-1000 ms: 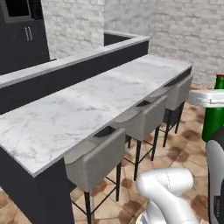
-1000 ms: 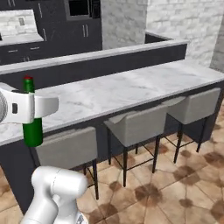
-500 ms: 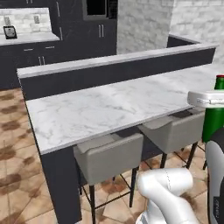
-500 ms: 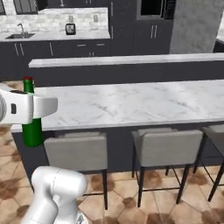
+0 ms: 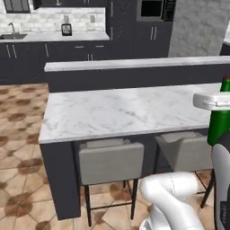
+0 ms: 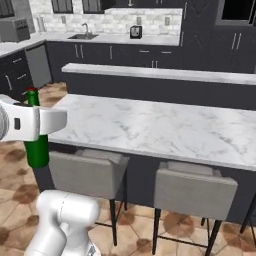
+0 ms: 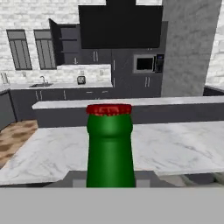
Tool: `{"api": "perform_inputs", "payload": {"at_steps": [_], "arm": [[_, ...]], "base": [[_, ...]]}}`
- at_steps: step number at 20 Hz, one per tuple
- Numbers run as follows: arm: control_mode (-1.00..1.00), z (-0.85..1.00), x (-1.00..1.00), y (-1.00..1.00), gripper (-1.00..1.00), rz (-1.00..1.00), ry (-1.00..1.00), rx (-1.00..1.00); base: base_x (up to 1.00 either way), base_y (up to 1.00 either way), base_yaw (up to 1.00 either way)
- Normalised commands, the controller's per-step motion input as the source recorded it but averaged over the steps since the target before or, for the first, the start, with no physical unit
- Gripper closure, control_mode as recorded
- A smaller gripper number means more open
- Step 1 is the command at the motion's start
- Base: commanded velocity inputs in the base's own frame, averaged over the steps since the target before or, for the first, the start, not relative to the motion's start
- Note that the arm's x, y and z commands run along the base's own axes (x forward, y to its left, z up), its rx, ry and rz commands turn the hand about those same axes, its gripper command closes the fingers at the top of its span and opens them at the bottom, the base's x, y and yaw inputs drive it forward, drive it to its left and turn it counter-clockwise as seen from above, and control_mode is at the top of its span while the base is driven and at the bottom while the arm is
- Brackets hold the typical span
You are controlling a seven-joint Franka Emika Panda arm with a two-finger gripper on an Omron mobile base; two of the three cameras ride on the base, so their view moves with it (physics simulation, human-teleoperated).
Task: Get the candle and the beer from the cabinet and move them to the dining counter.
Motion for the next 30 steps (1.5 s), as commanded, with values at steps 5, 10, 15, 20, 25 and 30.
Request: {"api": "perform_inputs", "payload": {"at_steps": [5, 10, 15, 20, 25, 30], "arm": [[1.00, 0.00, 0.00, 0.00, 1.00, 0.00, 0.00, 0.00], [1.00, 0.00, 0.00, 0.00, 1.00, 0.00, 0.00, 0.00], [1.00, 0.00, 0.00, 0.00, 1.00, 0.00, 0.00, 0.00], [1.00, 0.00, 0.00, 0.00, 1.00, 0.00, 0.00, 0.00], [1.00, 0.00, 0.00, 0.00, 1.00, 0.00, 0.00, 0.00], [1.00, 0.00, 0.00, 0.00, 1.00, 0.00, 0.00, 0.00]], "base": [[0.30, -0.69, 0.24], [0.40, -0.52, 0.02], [0.43, -0.49, -0.13], [0.42, -0.34, -0.30], [0.53, -0.20, -0.27], [0.62, -0.34, -0.03]]}}
